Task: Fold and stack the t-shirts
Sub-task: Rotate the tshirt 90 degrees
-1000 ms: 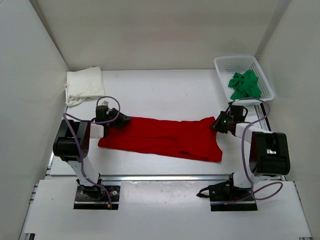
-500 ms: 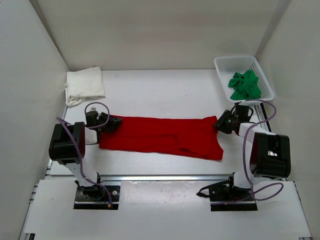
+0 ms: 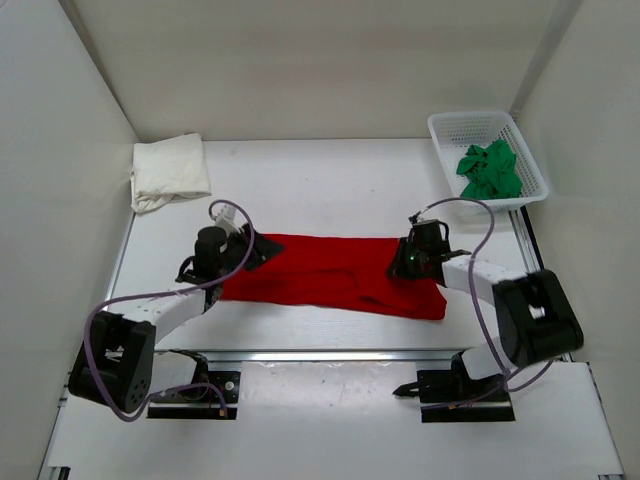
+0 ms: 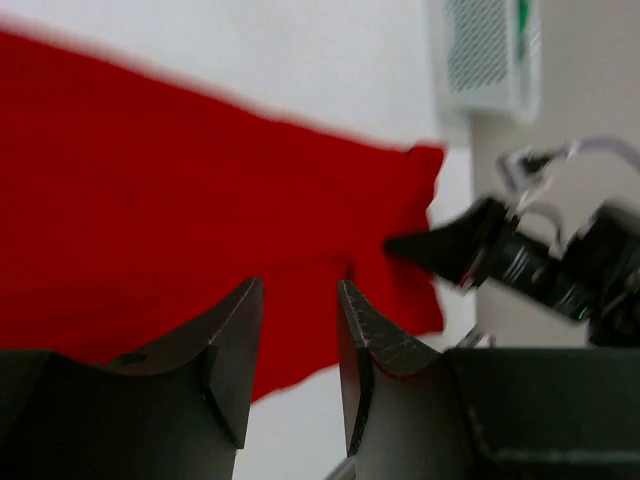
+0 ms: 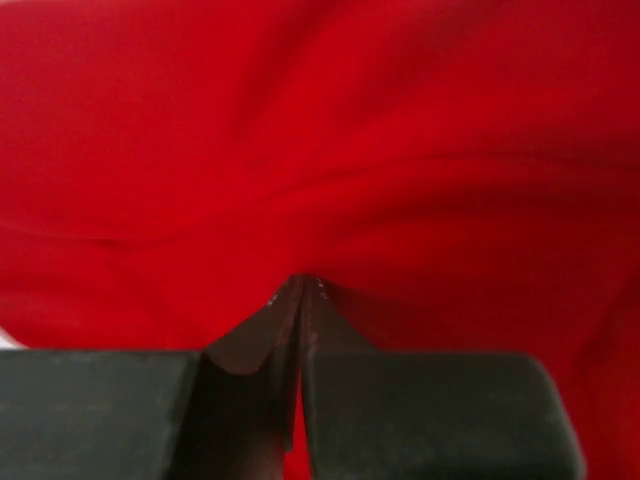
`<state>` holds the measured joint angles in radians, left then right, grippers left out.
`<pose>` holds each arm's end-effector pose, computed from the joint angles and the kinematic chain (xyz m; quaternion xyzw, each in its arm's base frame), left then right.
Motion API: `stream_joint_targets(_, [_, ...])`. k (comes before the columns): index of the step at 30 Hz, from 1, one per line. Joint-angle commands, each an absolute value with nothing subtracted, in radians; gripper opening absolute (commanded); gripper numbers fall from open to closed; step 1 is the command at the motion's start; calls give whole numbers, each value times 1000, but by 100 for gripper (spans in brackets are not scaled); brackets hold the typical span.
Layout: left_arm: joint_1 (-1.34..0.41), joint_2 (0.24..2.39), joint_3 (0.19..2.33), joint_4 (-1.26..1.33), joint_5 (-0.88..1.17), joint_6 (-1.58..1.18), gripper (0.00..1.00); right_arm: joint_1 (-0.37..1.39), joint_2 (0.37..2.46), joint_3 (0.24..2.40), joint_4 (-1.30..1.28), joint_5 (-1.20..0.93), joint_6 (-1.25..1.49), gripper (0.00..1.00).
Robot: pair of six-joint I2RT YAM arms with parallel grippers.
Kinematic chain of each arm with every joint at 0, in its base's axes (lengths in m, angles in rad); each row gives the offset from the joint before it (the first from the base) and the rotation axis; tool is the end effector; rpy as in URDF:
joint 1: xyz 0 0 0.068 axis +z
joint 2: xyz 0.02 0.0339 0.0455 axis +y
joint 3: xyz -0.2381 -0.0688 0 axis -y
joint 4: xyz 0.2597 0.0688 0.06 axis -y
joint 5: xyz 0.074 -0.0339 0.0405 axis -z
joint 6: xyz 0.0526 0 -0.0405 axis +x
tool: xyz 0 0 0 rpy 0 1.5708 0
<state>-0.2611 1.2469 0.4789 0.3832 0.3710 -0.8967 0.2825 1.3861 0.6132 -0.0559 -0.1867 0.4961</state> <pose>0.2721 -0.0924 0.1558 -0.1568 0.8064 -0.4285 0.3761 0.2748 0.0899 0.1165 0.0653 0.9262 0.2174 0.3010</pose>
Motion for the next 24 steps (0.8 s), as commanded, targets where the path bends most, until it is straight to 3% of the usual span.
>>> stream_joint_targets(1, [-336, 1203, 375, 290, 360, -824, 46, 291, 1527, 636, -11, -181, 496, 0])
stream_joint_targets(7, [-393, 1151, 290, 310, 379, -839, 46, 275, 1809, 895, -70, -225, 463, 0])
stream_joint_targets(10, [-374, 1111, 296, 269, 393, -816, 45, 258, 2024, 1191, -182, -265, 416, 0])
stream_joint_targets(13, [-357, 1063, 299, 213, 379, -785, 47, 258, 2268, 1611, -395, -261, 365, 0])
stream_joint_targets(16, [-347, 1043, 292, 155, 356, -746, 50, 265, 2550, 2204, -707, -279, 310, 0])
stream_joint_targets(18, [-348, 1028, 282, 137, 359, -720, 50, 267, 2722, 2818, -886, -279, 287, 0])
stream_joint_targets(22, [-362, 999, 267, 92, 324, -701, 52, 264, 2334, 2332, -671, -319, 284, 1])
stream_joint_targets(24, [-360, 997, 258, 103, 334, -696, 53, 307, 2144, 2039, -577, -267, 243, 8])
